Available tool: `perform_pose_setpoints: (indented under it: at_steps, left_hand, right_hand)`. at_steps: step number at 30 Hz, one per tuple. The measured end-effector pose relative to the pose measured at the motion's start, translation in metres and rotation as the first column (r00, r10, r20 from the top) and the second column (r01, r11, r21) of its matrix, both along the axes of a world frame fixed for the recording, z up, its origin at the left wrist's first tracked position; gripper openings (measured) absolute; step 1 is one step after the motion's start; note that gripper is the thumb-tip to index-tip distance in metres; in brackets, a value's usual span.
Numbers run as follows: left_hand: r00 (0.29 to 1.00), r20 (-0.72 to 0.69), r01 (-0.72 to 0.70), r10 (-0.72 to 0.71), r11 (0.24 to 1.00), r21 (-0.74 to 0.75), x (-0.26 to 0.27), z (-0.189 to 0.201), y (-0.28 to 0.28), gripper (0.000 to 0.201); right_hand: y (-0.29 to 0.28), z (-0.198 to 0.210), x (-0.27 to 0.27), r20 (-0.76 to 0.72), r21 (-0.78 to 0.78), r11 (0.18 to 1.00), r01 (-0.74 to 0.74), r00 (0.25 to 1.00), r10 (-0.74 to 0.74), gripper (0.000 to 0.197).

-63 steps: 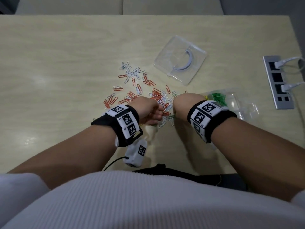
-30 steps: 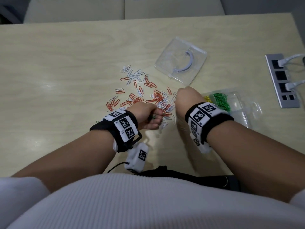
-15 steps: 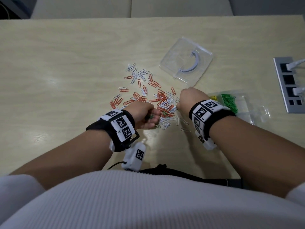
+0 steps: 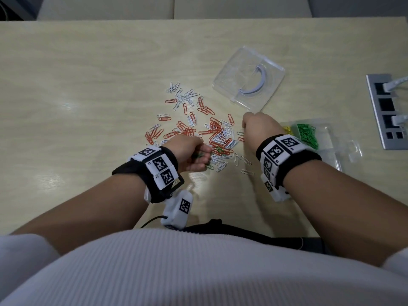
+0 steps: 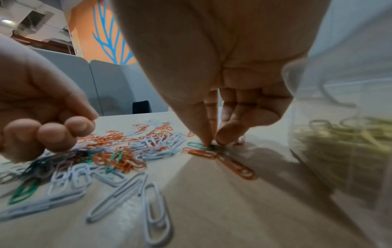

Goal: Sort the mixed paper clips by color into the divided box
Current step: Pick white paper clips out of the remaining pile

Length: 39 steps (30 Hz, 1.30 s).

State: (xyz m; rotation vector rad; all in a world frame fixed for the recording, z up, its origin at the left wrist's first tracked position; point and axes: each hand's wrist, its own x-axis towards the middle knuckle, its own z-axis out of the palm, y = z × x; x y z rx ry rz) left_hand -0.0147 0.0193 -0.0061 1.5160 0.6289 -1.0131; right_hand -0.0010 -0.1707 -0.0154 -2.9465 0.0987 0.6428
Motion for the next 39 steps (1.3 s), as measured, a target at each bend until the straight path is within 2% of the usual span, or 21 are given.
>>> perform_pose_setpoints:
  at_steps: [4,11,15,18,22,27,33,36,39]
  left_hand:
    - [1.0,0.004,-0.003,0.003,1.0,0.01,0.0,0.001,0.0,0.033]
    - [1.0,-0.009,-0.009,0.009,1.0,0.012,0.001,-0.002,0.002,0.033]
    - [1.0,-0.015,-0.016,0.016,1.0,0.006,0.001,-0.003,0.004,0.033]
    - [1.0,-0.015,-0.019,0.019,1.0,0.002,0.001,-0.004,0.004,0.032]
    - [1.0,-0.01,-0.02,0.02,1.0,0.001,0.0,-0.004,0.003,0.033]
    - [1.0,-0.011,-0.014,0.014,1.0,0.0,0.0,-0.003,0.002,0.034]
    - [1.0,-0.006,-0.023,0.023,1.0,0.009,0.0,-0.005,0.005,0.034]
    - [1.0,-0.013,-0.025,0.025,1.0,-0.016,-0.001,-0.006,0.005,0.035]
    - [0.999,-0.009,-0.041,0.041,0.997,-0.062,-0.004,-0.003,0.0,0.036]
  right_hand:
    - [-0.004,0.001,0.001,0.02,-0.01,1.0,0.022,1.0,-0.022,0.025]
    - [0.003,-0.001,0.005,-0.013,-0.07,0.992,-0.105,0.994,0.104,0.024]
    - [0.004,-0.001,0.007,-0.028,-0.105,0.987,-0.124,0.992,0.122,0.023]
    - [-0.001,0.003,0.009,-0.021,-0.069,0.996,-0.055,0.998,0.054,0.023]
    - [-0.012,0.013,0.009,0.072,0.001,0.996,0.088,0.994,-0.088,0.027]
    - [-0.002,0.011,0.006,-0.137,-0.126,0.992,-0.015,0.991,-0.003,0.013]
    - [0.007,0.011,0.0,-0.174,-0.124,0.988,-0.093,0.982,0.071,0.014]
    - [0.015,0.018,-0.004,-0.13,-0.023,0.993,-0.116,0.985,0.112,0.015]
    - [0.037,0.028,-0.014,-0.062,0.287,0.942,-0.172,0.978,0.197,0.007]
